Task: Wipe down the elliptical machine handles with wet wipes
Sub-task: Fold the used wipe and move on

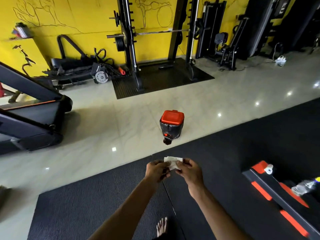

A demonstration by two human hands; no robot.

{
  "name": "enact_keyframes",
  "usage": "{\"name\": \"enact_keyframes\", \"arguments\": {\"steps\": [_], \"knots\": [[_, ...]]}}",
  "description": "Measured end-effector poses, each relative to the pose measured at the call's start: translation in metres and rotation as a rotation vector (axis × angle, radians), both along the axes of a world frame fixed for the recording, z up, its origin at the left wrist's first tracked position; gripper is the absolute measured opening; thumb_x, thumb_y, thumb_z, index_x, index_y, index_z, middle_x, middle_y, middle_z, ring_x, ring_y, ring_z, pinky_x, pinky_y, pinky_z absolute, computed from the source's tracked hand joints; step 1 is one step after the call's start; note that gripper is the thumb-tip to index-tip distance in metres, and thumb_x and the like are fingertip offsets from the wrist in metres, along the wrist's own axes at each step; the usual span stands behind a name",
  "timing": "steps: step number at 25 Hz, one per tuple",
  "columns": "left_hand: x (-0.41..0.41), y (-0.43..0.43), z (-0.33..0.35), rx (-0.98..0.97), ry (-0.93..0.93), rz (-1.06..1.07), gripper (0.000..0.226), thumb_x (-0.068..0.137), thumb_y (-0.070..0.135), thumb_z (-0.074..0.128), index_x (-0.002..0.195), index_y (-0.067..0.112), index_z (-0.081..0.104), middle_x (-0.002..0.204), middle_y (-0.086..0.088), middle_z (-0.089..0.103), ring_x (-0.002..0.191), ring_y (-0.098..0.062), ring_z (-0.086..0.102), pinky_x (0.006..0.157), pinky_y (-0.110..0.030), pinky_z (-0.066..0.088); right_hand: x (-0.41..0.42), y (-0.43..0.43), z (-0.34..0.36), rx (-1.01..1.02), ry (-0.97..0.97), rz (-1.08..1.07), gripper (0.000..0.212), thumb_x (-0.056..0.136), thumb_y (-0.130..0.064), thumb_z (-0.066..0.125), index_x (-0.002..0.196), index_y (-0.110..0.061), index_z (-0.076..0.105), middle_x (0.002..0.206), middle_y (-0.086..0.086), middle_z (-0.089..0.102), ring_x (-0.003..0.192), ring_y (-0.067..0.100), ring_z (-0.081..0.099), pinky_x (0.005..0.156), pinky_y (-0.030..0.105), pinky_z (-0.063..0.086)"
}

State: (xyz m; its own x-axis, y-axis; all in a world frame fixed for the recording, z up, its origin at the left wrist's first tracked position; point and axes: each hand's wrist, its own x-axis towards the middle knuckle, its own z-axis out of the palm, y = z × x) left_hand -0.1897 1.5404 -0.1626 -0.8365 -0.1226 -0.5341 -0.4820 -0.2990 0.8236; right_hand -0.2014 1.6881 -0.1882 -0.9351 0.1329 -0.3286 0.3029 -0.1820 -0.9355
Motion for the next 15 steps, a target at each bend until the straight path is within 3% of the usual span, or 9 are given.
{"name": "enact_keyframes", "arguments": {"steps": [6, 10, 14, 15], "knots": [[-0.196, -0.022, 0.008, 0.025, -0.022, -0.022, 0.016, 0.091, 0.004, 0.073, 0.106, -0.003, 0.073, 0.077, -0.013, 0.073, 0.058, -0.018, 0.064, 0.048, -0.023, 0.05, -0.189, -0.017, 0.003, -0.017, -0.038, -0.059, 0.008, 0.093, -0.005, 0.075, 0.1, -0.004, 0.073, 0.094, 0.014, 0.079, 0.084, 0.027, 0.077, 0.074, 0.036, 0.063], [-0.315, -0.031, 0.002, 0.023, -0.056, -0.003, 0.016, 0.089, 0.006, 0.075, 0.102, -0.003, 0.074, 0.084, -0.018, 0.076, 0.062, -0.021, 0.067, 0.052, -0.027, 0.053, -0.307, -0.027, -0.001, 0.004, -0.07, -0.054, 0.006, 0.094, -0.005, 0.072, 0.099, -0.002, 0.073, 0.086, 0.014, 0.075, 0.069, 0.019, 0.071, 0.064, 0.031, 0.057], [-0.438, -0.033, -0.017, 0.051, -0.056, 0.001, 0.02, 0.088, 0.003, 0.075, 0.105, -0.008, 0.073, 0.091, -0.022, 0.077, 0.081, -0.031, 0.071, 0.08, -0.039, 0.058, -0.424, -0.033, -0.017, -0.022, -0.089, -0.079, 0.007, 0.094, -0.003, 0.068, 0.099, -0.001, 0.072, 0.087, 0.016, 0.073, 0.072, 0.021, 0.069, 0.063, 0.03, 0.057], [-0.471, -0.033, -0.022, 0.05, -0.061, 0.001, 0.019, 0.088, -0.001, 0.074, 0.106, -0.009, 0.072, 0.09, -0.022, 0.077, 0.082, -0.03, 0.073, 0.079, -0.037, 0.061, -0.456, -0.033, -0.023, -0.034, -0.097, -0.078, 0.007, 0.094, -0.003, 0.067, 0.1, 0.0, 0.071, 0.091, 0.017, 0.073, 0.077, 0.023, 0.071, 0.064, 0.03, 0.059]]}}
